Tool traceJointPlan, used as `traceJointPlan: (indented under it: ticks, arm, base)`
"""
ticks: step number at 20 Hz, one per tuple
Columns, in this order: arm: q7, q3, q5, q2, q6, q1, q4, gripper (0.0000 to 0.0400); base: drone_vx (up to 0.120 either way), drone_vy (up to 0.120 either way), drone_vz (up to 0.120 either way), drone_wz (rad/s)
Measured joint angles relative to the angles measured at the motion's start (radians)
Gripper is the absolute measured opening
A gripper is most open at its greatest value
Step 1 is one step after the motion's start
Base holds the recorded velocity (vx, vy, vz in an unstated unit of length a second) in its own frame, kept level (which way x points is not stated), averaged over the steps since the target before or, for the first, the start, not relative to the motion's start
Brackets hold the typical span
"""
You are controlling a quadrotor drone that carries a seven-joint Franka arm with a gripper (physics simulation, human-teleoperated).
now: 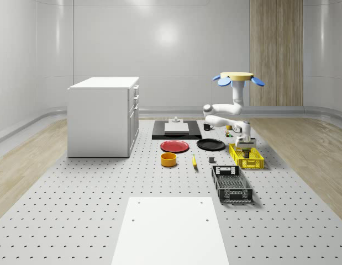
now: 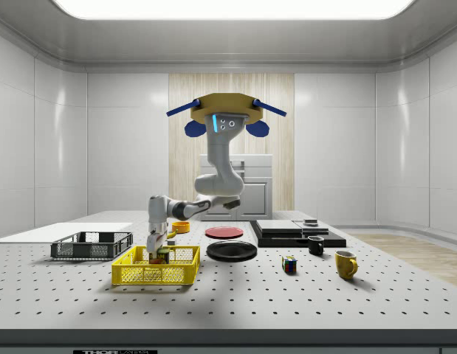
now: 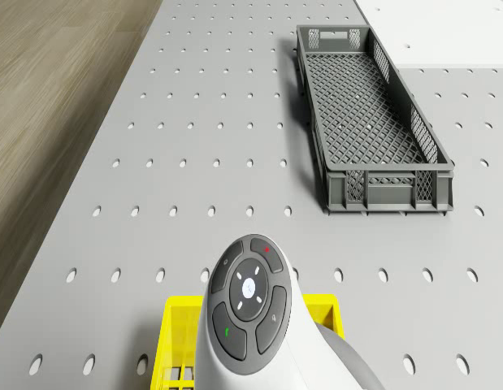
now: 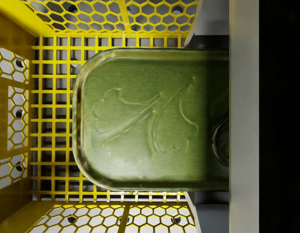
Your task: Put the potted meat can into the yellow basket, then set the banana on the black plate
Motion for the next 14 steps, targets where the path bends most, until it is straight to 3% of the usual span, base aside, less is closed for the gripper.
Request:
traceJointPlan:
  ticks: [2,5,8,14]
  arm:
    - [-0.002,-0.016,-0.016,0.003,0.005,-0.003,0.008,0.029]
    - [-0.001,-0.027,-0.025,0.008,0.008,-0.003,0.012,0.0347]
    - [-0.001,-0.01,-0.009,0.011,-0.003,0.004,0.003,0.0375]
    - [0.001,0.043,0.042,0.014,-0.032,0.018,-0.021,0.0394]
  base:
    - [0.0,0.0,0.0,0.0]
    - [0.0,0.0,0.0,0.0]
    - [0.0,0.0,0.0,0.0]
    - [0.0,0.0,0.113,0.0]
